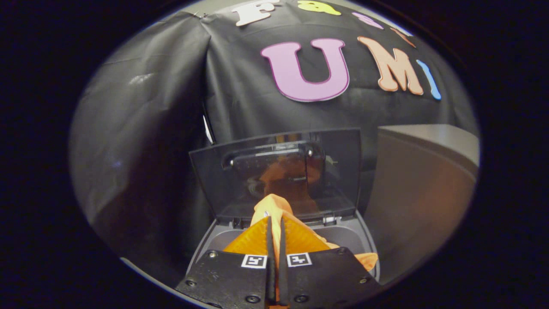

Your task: Put the clothes into the washing machine and then close the washing machine lid.

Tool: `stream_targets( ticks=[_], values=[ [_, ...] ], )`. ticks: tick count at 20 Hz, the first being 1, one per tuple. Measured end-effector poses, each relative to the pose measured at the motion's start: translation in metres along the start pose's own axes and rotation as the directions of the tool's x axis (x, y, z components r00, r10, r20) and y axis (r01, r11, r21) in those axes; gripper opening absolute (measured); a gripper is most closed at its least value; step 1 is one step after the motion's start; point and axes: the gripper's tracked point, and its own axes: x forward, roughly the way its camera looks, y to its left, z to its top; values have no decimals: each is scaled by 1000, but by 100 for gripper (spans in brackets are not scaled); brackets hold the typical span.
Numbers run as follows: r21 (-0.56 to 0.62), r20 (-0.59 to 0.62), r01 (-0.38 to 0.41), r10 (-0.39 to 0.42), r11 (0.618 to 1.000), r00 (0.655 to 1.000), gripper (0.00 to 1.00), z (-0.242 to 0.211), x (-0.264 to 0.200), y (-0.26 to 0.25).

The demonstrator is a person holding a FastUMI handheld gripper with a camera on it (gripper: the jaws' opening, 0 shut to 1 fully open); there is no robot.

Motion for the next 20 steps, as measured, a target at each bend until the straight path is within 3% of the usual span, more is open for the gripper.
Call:
stream_targets(
  ticks=[11,15,20],
  values=[
    [24,-135,38,-35,999,990,4,-88,52,-13],
    [-5,-197,15,-16,1000,980,7,-111,58,-7],
    [-5,-186,36,-36,999,982,28,-107,60,-11]
  ],
)
